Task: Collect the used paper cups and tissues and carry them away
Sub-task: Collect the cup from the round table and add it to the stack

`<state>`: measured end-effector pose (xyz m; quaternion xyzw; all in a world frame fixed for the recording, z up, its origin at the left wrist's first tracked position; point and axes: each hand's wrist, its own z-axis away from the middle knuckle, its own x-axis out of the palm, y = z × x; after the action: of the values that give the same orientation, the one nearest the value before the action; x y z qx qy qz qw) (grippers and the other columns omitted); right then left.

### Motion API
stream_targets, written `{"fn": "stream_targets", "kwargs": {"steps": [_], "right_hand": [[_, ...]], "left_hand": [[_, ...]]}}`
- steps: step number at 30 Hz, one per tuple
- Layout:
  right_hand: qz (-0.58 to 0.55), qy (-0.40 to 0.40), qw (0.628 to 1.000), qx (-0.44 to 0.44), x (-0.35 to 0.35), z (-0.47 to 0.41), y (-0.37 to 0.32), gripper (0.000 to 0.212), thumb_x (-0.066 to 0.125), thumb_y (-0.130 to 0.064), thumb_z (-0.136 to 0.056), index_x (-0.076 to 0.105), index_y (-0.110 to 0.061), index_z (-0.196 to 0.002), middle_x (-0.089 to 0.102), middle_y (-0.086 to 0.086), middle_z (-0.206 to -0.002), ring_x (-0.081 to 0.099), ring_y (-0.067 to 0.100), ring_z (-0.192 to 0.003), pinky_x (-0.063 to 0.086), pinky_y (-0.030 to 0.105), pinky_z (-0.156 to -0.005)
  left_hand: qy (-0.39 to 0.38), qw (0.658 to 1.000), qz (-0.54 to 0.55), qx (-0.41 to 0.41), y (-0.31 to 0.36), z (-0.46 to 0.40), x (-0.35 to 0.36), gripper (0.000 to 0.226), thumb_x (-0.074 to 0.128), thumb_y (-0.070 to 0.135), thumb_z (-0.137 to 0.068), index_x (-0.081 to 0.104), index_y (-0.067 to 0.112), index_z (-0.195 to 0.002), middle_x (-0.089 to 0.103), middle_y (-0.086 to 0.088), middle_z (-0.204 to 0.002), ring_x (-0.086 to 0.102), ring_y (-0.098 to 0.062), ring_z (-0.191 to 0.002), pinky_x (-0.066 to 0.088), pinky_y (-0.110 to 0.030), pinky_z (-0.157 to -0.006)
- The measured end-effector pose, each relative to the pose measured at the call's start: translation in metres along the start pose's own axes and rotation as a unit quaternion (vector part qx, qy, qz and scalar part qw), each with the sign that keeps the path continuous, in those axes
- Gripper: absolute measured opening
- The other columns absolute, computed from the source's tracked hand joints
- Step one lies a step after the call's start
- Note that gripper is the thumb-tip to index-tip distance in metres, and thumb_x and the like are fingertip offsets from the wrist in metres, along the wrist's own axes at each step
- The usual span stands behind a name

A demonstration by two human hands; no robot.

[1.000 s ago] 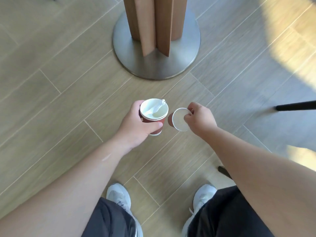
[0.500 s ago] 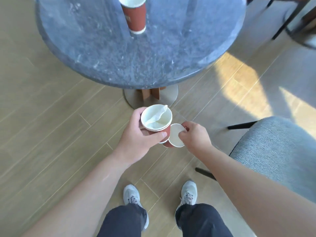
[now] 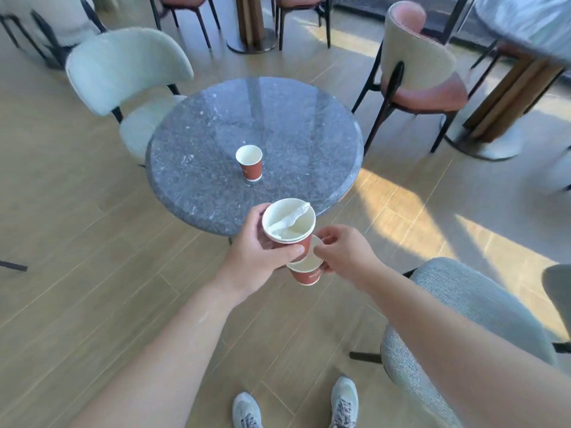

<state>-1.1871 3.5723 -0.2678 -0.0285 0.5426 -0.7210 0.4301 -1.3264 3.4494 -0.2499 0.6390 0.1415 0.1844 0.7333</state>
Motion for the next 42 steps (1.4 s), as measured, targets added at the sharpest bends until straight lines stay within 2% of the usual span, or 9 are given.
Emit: {"fn": "stream_targets", "kwargs": {"steps": [5, 8, 17, 20, 23, 26, 30, 34, 42], "right_hand": [[-0.054, -0.011, 0.998, -0.016, -0.015, 0.018, -0.020, 0.014, 0.065, -0.025, -0.084, 0.070, -0.013, -0.091, 0.067, 0.001, -0.074, 0.069, 0.013, -0.054, 0.059, 0.029, -0.056], [-0.091, -0.001, 0.996, -0.008, -0.022, 0.022, -0.026, 0.014, 0.066, -0.024, -0.085, 0.070, -0.011, -0.090, 0.069, 0.003, -0.076, 0.068, 0.013, -0.053, 0.053, 0.023, -0.052], [-0.221, -0.058, 0.973, -0.018, -0.041, 0.025, -0.044, 0.018, 0.055, -0.006, -0.088, 0.066, -0.007, -0.102, 0.064, 0.011, -0.085, 0.061, 0.011, -0.062, 0.060, 0.035, -0.072], [-0.198, -0.084, 0.975, -0.062, -0.045, 0.028, -0.052, 0.023, 0.057, -0.002, -0.086, 0.065, -0.010, -0.106, 0.069, 0.015, -0.103, 0.065, 0.012, -0.073, 0.060, 0.034, -0.075], [-0.210, -0.126, 0.963, -0.115, -0.049, 0.029, -0.060, 0.034, 0.059, 0.003, -0.085, 0.061, -0.015, -0.114, 0.064, 0.013, -0.111, 0.067, 0.012, -0.081, 0.057, 0.027, -0.072], [-0.236, -0.163, 0.948, -0.140, -0.053, 0.027, -0.062, 0.055, 0.070, 0.001, -0.078, 0.055, -0.023, -0.124, 0.059, 0.013, -0.119, 0.067, 0.025, -0.102, 0.056, 0.042, -0.089], [-0.134, -0.154, 0.963, -0.174, -0.056, 0.023, -0.064, 0.077, 0.082, -0.010, -0.071, 0.042, -0.029, -0.134, 0.057, 0.003, -0.119, 0.060, 0.015, -0.109, 0.055, 0.036, -0.090], [-0.118, -0.133, 0.965, -0.193, -0.062, 0.019, -0.070, 0.067, 0.085, -0.017, -0.070, 0.047, -0.028, -0.123, 0.058, -0.004, -0.117, 0.059, 0.012, -0.106, 0.054, 0.040, -0.090], [-0.162, -0.136, 0.948, -0.237, -0.082, 0.006, -0.083, 0.059, 0.085, -0.024, -0.072, 0.053, -0.024, -0.121, 0.062, -0.001, -0.118, 0.062, 0.013, -0.104, 0.055, 0.038, -0.089]], "left_hand": [[-0.006, 1.000, 0.008, 0.016, 0.023, 0.002, 0.005, 0.073, 0.090, 0.022, -0.059, 0.057, 0.028, -0.125, 0.073, 0.008, -0.123, 0.067, -0.012, -0.118, 0.054, -0.030, -0.098], [-0.022, 1.000, 0.007, 0.010, 0.026, 0.003, 0.010, 0.070, 0.086, 0.006, -0.067, 0.055, 0.026, -0.126, 0.075, 0.012, -0.118, 0.069, -0.006, -0.113, 0.055, -0.023, -0.091], [0.021, 0.999, 0.027, -0.020, 0.030, 0.003, 0.016, 0.078, 0.091, 0.020, -0.059, 0.056, 0.018, -0.128, 0.073, 0.000, -0.126, 0.069, -0.013, -0.115, 0.053, -0.036, -0.099], [0.042, 0.999, 0.030, -0.010, 0.038, -0.001, 0.016, 0.081, 0.090, 0.031, -0.053, 0.055, 0.021, -0.126, 0.073, 0.007, -0.122, 0.069, -0.008, -0.112, 0.054, -0.028, -0.093], [0.058, 0.998, 0.024, 0.005, 0.048, -0.006, 0.019, 0.084, 0.088, 0.033, -0.052, 0.052, 0.023, -0.128, 0.069, 0.001, -0.125, 0.069, -0.004, -0.105, 0.054, -0.024, -0.086], [0.080, 0.996, 0.026, 0.024, 0.056, -0.010, 0.020, 0.085, 0.087, 0.034, -0.052, 0.052, 0.024, -0.128, 0.070, 0.002, -0.122, 0.069, -0.002, -0.102, 0.054, -0.025, -0.084], [0.087, 0.994, 0.047, 0.038, 0.061, -0.013, 0.023, 0.084, 0.086, 0.031, -0.056, 0.051, 0.046, -0.131, 0.072, 0.016, -0.122, 0.069, -0.008, -0.111, 0.059, -0.033, -0.079], [0.098, 0.993, 0.041, 0.061, 0.071, -0.019, 0.030, 0.075, 0.085, 0.022, -0.060, 0.059, 0.046, -0.126, 0.071, 0.009, -0.125, 0.067, -0.015, -0.116, 0.058, -0.038, -0.089], [0.109, 0.991, -0.019, 0.072, 0.088, -0.025, 0.040, 0.069, 0.079, 0.007, -0.068, 0.053, 0.030, -0.128, 0.064, 0.003, -0.133, 0.066, -0.002, -0.115, 0.055, -0.023, -0.093]]}}
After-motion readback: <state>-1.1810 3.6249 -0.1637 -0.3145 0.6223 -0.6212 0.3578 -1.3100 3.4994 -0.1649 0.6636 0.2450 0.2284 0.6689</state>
